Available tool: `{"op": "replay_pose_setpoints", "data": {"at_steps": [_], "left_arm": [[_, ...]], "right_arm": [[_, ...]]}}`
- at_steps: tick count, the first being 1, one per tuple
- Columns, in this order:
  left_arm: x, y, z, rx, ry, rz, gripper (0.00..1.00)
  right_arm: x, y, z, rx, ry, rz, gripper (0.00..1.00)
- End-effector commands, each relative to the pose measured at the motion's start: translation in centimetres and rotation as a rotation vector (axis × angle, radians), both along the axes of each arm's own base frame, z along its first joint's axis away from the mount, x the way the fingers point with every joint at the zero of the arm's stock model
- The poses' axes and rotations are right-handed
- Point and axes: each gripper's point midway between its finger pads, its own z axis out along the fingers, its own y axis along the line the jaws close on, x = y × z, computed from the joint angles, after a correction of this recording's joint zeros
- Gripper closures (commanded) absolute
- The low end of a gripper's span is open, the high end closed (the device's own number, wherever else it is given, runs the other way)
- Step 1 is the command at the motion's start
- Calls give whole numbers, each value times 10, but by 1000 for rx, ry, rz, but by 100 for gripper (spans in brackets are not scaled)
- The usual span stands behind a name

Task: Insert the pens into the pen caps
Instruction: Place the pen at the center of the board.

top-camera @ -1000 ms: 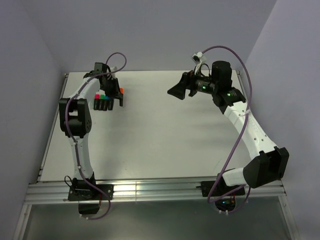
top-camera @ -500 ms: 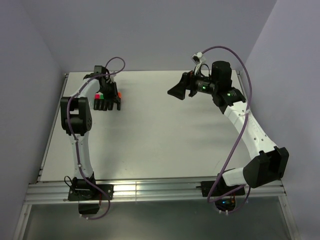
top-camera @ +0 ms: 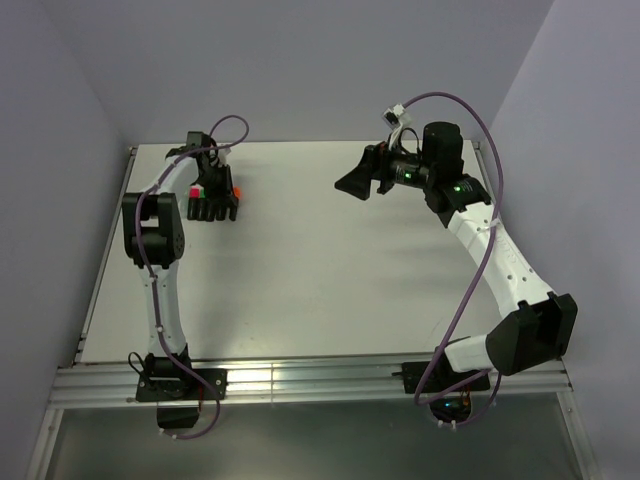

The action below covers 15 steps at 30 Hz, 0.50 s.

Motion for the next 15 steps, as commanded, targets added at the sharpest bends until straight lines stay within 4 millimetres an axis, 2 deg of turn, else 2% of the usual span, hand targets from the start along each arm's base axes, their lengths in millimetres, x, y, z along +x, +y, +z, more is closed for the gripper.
{"op": "replay_pose_setpoints", "data": {"at_steps": [1, 6, 10, 15], "left_arm": [[4, 10, 1, 48, -4, -11, 79], [7, 14, 5, 67, -18, 1, 71], [8, 16, 9, 76, -28, 1, 59], [11, 16, 16, 76, -52, 6, 58]], "right_arm": [[2, -1, 9, 1, -37, 9, 0], [1, 0, 10, 5, -37, 14, 0], [0, 0, 10, 6, -36, 18, 0], [-2, 1, 11, 10, -37, 27, 0]]}}
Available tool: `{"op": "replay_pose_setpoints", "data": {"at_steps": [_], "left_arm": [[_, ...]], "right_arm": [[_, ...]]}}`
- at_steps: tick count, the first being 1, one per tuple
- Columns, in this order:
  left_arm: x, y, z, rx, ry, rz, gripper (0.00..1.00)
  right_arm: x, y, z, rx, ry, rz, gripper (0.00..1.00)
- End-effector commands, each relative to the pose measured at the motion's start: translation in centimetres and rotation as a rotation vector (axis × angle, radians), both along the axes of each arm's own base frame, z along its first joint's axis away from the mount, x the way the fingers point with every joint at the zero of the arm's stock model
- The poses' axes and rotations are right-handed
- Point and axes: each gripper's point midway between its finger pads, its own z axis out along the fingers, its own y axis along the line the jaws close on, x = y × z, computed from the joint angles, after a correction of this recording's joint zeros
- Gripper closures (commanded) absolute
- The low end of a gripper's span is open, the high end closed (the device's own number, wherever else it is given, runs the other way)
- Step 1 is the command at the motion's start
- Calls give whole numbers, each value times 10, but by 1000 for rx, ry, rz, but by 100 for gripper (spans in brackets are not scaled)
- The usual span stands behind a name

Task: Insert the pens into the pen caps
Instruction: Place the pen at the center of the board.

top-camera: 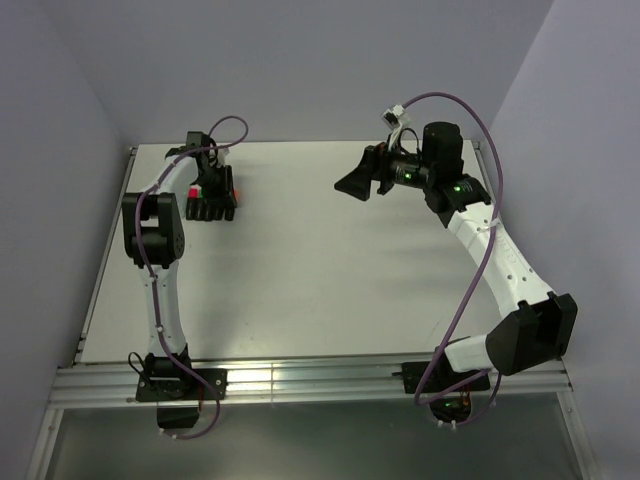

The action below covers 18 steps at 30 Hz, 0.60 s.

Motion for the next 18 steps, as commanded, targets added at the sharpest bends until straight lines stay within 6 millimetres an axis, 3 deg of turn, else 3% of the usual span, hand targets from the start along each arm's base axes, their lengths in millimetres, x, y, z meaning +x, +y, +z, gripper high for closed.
{"op": "replay_pose_setpoints", "data": {"at_steps": [1, 7, 14, 15, 16, 17, 18], "left_arm": [[12, 4, 21, 13, -61, -5, 57], [18, 1, 49, 0, -125, -17, 58], [24, 14, 90, 98, -246, 4, 55], [24, 18, 107, 118, -290, 13, 54], [30, 19, 118, 128, -341, 17, 50], [27, 20, 121, 136, -357, 16, 33], [26, 19, 145, 137, -421, 5, 23]], "right_arm": [[0, 0, 12, 8, -41, 15, 0], [0, 0, 11, 8, -40, 17, 0], [2, -1, 13, 7, -46, 12, 0], [1, -1, 14, 6, -51, 13, 0], [3, -2, 13, 1, -50, 2, 0], [3, -3, 14, -1, -58, -5, 0], [3, -3, 14, -4, -58, -8, 0]]}}
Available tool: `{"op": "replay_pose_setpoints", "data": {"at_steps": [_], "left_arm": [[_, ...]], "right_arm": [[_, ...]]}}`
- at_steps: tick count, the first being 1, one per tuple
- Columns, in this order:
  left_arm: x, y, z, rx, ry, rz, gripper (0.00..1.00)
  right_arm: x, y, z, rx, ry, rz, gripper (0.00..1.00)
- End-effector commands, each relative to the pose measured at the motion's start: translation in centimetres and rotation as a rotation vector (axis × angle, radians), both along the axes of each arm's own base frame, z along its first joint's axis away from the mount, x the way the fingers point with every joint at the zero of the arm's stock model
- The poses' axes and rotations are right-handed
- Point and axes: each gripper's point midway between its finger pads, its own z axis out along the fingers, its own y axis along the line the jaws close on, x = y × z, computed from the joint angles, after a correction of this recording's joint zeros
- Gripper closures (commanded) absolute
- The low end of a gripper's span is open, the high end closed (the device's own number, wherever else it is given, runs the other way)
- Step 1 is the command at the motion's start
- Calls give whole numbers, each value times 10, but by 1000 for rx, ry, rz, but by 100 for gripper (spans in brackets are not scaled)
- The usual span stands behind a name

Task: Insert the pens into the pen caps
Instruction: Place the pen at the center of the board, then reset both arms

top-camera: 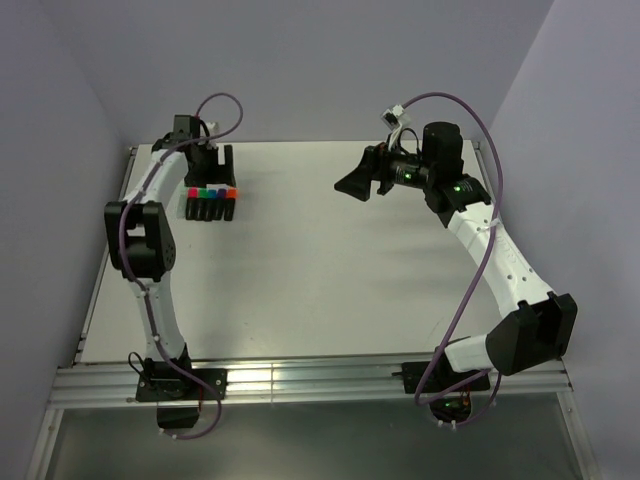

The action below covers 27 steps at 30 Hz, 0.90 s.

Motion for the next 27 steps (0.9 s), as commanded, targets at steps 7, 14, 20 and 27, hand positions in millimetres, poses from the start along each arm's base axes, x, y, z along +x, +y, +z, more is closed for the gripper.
{"op": "replay_pose_setpoints", "data": {"at_steps": [7, 14, 20, 27], "left_arm": [[-8, -43, 179, 45, -533, -194, 1], [-58, -114, 198, -116, -590, -393, 1], [-76, -101, 159, -103, -534, -309, 1], [-97, -103, 140, -121, -506, -308, 0]], "right_arm": [[5, -24, -1, -61, -72, -99, 0], [19, -92, -49, -213, -72, -323, 0], [14, -142, -97, -326, -30, -445, 0], [1, -143, -128, -339, 27, -439, 0]]}}
